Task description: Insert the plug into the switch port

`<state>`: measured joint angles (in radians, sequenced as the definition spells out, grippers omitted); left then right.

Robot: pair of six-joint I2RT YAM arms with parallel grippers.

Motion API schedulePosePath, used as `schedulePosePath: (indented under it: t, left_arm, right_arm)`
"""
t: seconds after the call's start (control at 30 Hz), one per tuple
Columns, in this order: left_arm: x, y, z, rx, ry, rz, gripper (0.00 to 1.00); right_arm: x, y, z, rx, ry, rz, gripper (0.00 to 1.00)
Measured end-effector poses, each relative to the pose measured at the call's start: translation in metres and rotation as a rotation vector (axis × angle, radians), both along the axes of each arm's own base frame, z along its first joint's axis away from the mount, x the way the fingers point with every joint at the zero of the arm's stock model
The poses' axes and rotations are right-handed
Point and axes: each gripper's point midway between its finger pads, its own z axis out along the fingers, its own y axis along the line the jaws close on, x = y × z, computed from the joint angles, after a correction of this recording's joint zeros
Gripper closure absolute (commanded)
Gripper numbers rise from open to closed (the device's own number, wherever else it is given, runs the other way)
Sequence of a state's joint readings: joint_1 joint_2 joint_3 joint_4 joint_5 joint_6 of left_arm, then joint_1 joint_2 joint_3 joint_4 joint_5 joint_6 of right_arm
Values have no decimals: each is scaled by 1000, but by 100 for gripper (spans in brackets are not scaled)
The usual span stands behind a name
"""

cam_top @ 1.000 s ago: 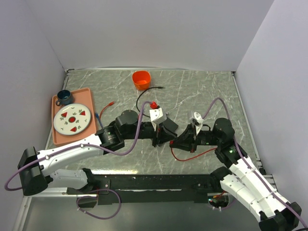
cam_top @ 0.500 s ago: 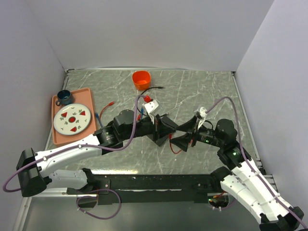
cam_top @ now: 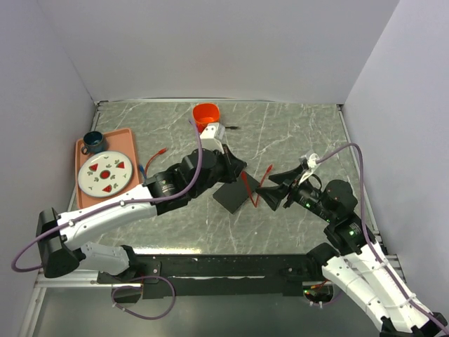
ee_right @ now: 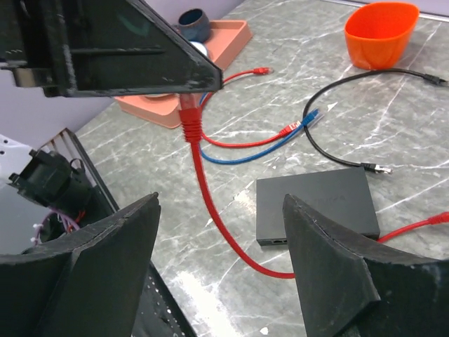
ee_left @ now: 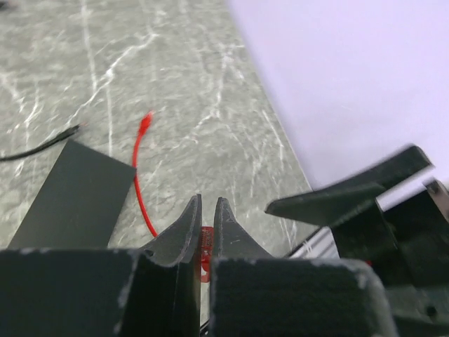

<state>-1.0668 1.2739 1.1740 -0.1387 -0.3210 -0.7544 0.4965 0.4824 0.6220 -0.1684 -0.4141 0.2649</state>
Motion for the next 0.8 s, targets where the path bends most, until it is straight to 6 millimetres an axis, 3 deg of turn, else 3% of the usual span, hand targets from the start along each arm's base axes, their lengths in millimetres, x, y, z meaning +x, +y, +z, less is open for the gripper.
schedulePosePath:
  t: [0.17, 0.3, 0.63, 0.8]
  left_arm:
    - [4, -1, -17, 22, 64, 55, 99]
    - [4, -3, -25, 36, 88, 61, 99]
    - [6, -5, -22, 26, 93, 80, 99]
    - [6, -4, -23, 29, 94, 83, 99]
  right_arm:
    - [0, 7, 4, 15, -8, 10, 22]
    - [3, 15, 5, 20, -6, 20, 30]
    - [10, 37, -4, 6, 23, 31, 43]
    - [20, 45, -15, -20, 45, -3, 57]
